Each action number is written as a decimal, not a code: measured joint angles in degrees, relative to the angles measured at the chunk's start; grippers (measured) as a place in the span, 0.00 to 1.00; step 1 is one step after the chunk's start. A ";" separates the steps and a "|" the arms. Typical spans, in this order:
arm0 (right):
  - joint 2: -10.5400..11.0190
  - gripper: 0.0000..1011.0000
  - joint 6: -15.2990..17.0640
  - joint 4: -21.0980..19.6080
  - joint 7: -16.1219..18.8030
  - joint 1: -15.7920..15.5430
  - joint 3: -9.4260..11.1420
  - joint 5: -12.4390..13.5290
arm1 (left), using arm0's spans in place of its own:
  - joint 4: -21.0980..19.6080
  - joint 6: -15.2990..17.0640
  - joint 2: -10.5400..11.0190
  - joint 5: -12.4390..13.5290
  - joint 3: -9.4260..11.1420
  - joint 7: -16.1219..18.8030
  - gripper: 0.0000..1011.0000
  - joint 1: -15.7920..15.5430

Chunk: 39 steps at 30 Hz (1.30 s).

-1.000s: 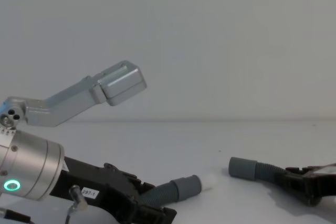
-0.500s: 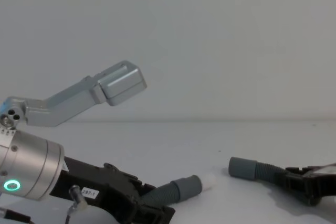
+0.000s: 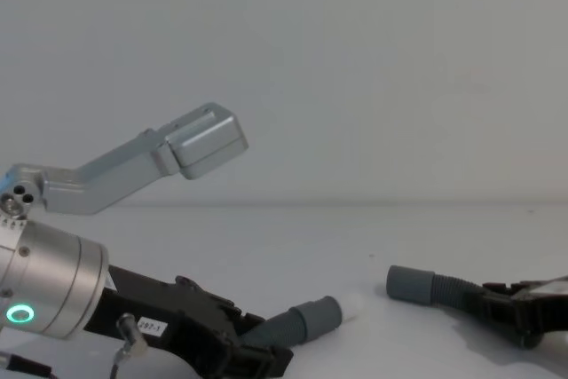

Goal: Use both hands to pick up one end of the pipe from the table, align the ends, and insert them.

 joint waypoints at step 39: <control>0.00 0.27 0.00 0.00 0.00 0.00 0.00 0.00 | 0.00 0.01 0.00 -0.01 0.00 -0.01 0.32 0.00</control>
